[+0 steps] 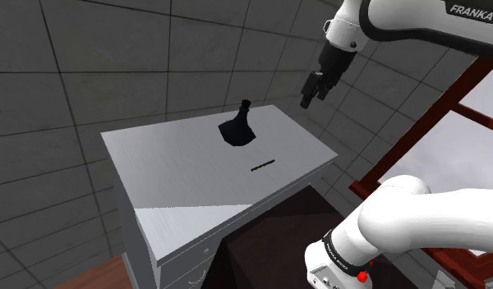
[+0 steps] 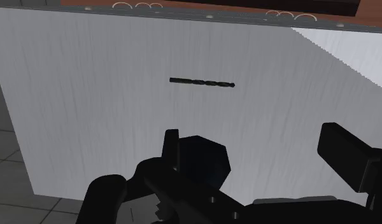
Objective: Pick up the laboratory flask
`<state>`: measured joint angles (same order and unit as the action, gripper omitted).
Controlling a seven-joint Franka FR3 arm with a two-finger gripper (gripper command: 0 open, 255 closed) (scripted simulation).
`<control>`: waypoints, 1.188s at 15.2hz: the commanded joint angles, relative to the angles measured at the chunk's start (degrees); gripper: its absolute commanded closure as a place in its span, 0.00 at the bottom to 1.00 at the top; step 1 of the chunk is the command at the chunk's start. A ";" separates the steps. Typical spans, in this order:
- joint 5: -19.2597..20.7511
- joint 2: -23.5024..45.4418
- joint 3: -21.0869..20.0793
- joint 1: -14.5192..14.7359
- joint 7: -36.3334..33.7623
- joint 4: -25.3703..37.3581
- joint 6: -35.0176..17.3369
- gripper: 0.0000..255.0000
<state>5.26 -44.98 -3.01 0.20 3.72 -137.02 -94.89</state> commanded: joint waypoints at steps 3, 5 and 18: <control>-0.13 4.16 0.60 -0.34 -0.03 0.81 -3.15 0.00; -0.32 8.45 1.18 -0.65 -0.01 1.93 -6.10 0.00; -3.54 37.73 4.43 -1.76 1.48 16.52 -19.26 0.00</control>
<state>2.11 -9.67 1.19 -1.46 4.94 -122.40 -113.74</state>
